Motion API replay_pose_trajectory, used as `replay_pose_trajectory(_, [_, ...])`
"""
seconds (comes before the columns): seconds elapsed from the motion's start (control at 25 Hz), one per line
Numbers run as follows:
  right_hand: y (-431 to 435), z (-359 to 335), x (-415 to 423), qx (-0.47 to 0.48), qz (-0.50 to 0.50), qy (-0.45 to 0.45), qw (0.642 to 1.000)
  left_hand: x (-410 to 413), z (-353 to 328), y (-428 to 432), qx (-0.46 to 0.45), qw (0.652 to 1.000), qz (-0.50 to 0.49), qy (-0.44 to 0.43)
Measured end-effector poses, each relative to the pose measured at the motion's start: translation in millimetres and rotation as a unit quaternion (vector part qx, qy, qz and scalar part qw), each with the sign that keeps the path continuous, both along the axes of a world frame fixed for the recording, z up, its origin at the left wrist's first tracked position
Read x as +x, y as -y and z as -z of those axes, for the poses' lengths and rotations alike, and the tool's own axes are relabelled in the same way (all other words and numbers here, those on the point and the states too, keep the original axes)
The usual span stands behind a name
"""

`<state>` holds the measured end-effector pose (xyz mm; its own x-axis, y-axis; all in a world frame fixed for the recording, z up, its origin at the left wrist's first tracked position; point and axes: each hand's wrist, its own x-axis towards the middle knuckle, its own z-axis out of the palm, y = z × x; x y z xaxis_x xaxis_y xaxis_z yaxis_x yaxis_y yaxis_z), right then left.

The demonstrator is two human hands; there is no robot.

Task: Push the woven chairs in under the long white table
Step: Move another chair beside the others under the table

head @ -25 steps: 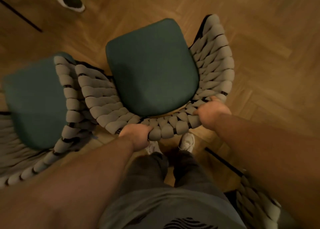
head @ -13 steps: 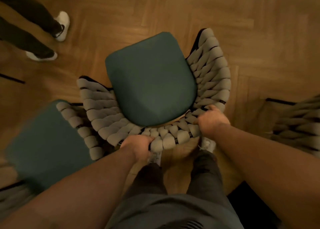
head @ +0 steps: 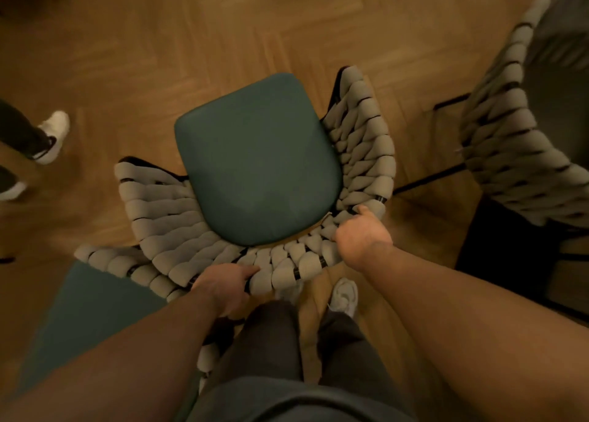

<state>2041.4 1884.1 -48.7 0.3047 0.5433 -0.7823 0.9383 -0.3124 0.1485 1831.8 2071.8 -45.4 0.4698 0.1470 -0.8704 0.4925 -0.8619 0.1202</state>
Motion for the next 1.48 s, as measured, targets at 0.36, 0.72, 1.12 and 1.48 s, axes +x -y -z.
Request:
replay_pose_trajectory(0.36, [59,-6,-98,0.013,0.166,0.000,0.986,-38,11,2,-0.011,0.984,0.166,0.067])
replay_pose_trajectory(0.72, [101,12,-237,0.039,0.342,-0.002,0.939,-71,14,-2,-0.003,0.943,0.327,0.053])
replay_pose_trajectory(1.12, [168,13,-331,0.044,0.419,0.012,0.907,-105,13,59,0.008,0.893,0.446,0.064])
replay_pose_trajectory(1.48, [186,-5,-406,0.048,0.497,-0.011,0.866,-110,2,85,0.003,0.831,0.554,0.046])
